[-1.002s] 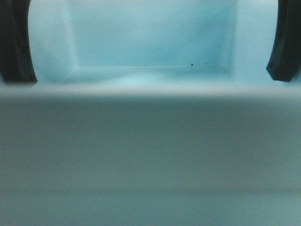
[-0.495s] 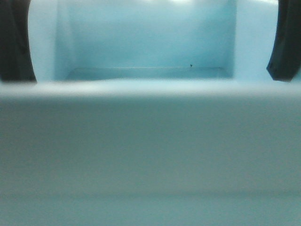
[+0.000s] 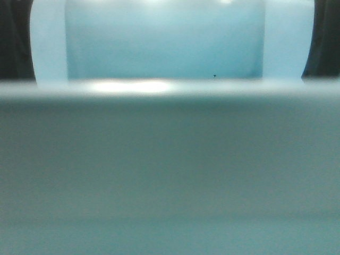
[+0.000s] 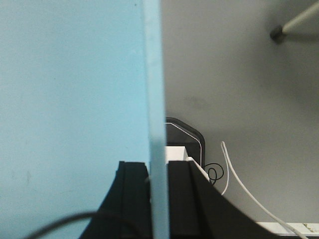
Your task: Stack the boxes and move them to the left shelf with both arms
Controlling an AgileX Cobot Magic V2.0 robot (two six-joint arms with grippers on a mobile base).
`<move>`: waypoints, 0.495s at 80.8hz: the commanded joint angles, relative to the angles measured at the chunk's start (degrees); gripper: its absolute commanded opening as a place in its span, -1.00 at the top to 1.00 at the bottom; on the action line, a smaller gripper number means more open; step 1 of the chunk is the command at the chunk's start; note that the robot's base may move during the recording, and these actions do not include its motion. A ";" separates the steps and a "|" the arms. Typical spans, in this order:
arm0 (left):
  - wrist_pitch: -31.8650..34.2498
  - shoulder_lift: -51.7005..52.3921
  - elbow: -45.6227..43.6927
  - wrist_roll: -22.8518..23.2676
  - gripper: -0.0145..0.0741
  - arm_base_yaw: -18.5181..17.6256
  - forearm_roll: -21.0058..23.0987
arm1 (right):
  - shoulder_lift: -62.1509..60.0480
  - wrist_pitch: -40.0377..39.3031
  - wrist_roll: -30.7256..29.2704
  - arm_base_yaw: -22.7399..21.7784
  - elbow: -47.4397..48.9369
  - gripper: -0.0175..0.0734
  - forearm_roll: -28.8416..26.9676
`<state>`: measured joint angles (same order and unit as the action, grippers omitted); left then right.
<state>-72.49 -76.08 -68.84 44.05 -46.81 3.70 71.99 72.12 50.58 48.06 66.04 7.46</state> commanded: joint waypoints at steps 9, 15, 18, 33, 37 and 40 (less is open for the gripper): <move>-2.35 1.89 -1.87 -0.14 0.69 -0.63 3.95 | -1.91 1.41 0.18 0.19 1.89 0.49 0.27; -2.35 1.89 -1.87 -0.14 0.69 -0.63 3.95 | -1.91 1.41 0.18 0.19 1.89 0.49 0.27; -2.35 1.89 -1.87 -0.14 0.69 -0.63 3.95 | -1.91 1.41 0.18 0.19 1.89 0.49 0.27; -2.35 1.89 -1.87 -0.14 0.69 -0.63 3.95 | -1.91 1.41 0.18 0.19 1.89 0.49 0.27; -2.35 1.89 -1.87 -0.14 0.69 -0.63 3.95 | -1.91 1.41 0.18 0.19 1.89 0.49 0.27; -2.35 1.89 -1.87 -0.14 0.69 -0.63 3.95 | -1.91 1.41 0.18 0.19 1.89 0.49 0.27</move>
<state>-72.49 -76.08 -68.84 44.05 -46.81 3.99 71.99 72.12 50.58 48.06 65.94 7.66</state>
